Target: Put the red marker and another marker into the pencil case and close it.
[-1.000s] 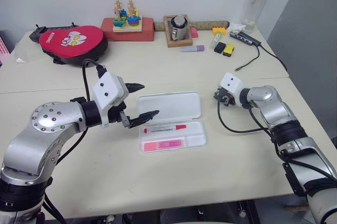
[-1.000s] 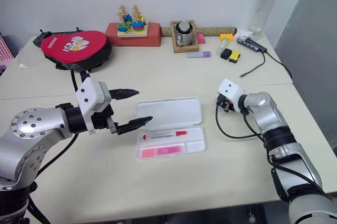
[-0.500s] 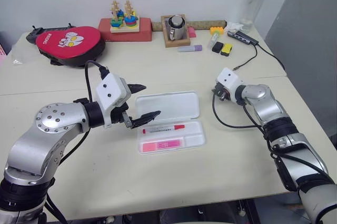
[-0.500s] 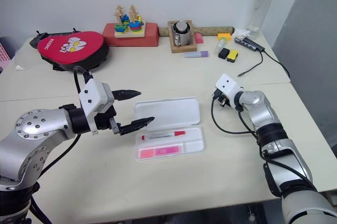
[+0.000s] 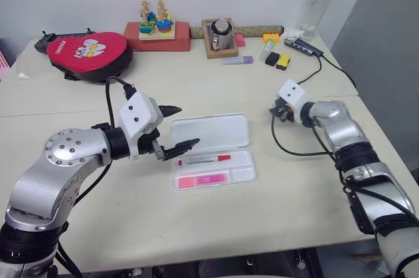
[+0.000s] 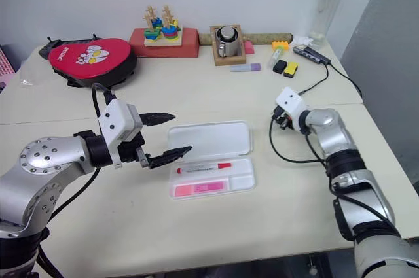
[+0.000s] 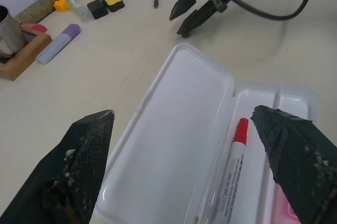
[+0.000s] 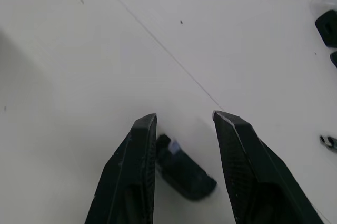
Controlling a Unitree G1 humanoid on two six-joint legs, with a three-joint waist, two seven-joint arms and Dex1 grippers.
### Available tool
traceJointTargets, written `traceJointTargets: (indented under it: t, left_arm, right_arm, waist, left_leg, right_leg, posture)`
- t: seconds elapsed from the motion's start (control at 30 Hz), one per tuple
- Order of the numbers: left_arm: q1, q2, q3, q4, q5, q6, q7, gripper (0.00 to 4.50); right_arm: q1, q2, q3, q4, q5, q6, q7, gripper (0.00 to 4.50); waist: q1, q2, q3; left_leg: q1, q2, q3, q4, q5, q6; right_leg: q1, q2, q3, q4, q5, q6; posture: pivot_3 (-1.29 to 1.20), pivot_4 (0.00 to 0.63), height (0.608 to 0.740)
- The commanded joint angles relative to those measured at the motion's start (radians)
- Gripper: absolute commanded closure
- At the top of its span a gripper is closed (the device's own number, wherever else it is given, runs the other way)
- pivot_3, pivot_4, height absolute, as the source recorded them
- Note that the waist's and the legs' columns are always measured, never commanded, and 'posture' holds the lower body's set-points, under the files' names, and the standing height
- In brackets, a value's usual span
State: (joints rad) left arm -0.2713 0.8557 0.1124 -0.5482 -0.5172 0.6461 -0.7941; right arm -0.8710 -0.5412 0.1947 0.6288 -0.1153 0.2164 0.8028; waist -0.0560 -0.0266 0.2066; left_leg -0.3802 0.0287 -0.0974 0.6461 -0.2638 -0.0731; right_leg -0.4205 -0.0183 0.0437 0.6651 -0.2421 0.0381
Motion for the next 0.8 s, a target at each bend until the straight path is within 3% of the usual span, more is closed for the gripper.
traceJointTargets:
  t: [0.03, 0.8]
  left_arm:
    - [-0.002, 0.0, 0.019, -0.03, 0.001, -0.012, 0.01, 0.03]
    - [-0.004, 0.0, 0.021, -0.038, -0.006, -0.001, 0.014, 0.03]
  right_arm:
    - [0.006, -0.04, -0.03, -0.03, 0.034, -0.011, 0.07, 2.75]
    - [-0.138, 0.002, -0.01, 0.341, -0.036, -0.23, 0.027, 2.75]
  waist:
    - [-0.001, 0.0, 0.0]
    - [-0.003, 0.0, 0.0]
  left_leg:
    - [0.0, 0.0, 0.0, 0.0, 0.0, 0.0]
    - [0.0, 0.0, 0.001, 0.0, 0.0, 0.0]
  right_leg:
    - [0.0, 0.0, 0.0, 0.0, 0.0, 0.0]
    - [0.0, 0.0, 0.001, 0.0, 0.0, 0.0]
  posture:
    - [0.0, 0.15, 0.74]
    - [0.0, 0.15, 0.74]
